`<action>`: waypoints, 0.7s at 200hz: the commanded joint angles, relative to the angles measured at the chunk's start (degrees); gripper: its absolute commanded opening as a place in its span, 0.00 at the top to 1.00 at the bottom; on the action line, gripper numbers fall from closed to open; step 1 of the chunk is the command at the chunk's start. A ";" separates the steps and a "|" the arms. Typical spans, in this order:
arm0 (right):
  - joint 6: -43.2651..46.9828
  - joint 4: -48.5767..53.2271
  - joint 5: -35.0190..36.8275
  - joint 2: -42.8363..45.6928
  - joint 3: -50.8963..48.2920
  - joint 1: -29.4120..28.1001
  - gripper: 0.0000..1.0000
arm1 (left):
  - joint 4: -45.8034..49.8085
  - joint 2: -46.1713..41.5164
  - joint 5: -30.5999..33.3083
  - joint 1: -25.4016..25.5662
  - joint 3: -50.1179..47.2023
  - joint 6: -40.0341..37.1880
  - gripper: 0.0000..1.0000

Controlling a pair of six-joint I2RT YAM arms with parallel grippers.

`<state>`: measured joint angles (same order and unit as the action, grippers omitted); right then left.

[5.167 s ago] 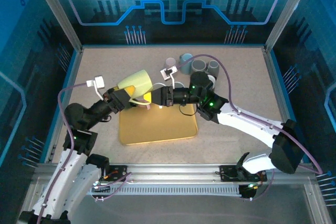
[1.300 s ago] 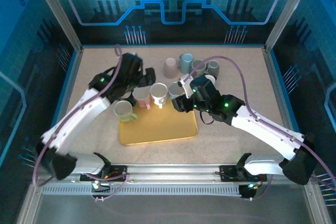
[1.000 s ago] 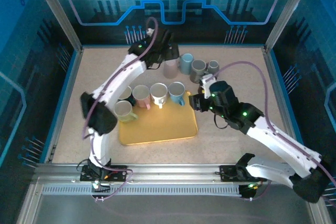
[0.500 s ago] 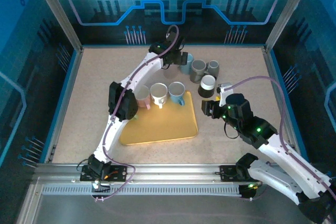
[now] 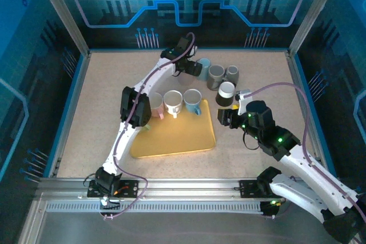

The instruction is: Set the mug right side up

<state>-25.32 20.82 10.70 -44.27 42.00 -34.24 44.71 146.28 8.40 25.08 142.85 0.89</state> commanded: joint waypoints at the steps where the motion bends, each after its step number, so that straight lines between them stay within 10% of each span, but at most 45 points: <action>1: -0.64 -2.69 -1.41 -0.29 -0.60 1.01 0.34 | 0.88 1.13 -4.90 -0.91 2.40 -2.22 0.06; 48: -1.42 -4.12 -4.02 -1.59 -1.04 2.55 0.34 | 1.71 4.41 -0.96 -0.94 4.99 -3.52 0.14; 140: -2.36 -4.85 -5.38 -1.69 -1.22 4.09 0.33 | 1.73 1.02 2.66 -0.88 0.19 -3.71 0.66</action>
<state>-27.03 18.17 6.13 -46.26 41.12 -31.05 44.34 149.34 8.43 24.16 145.25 -1.89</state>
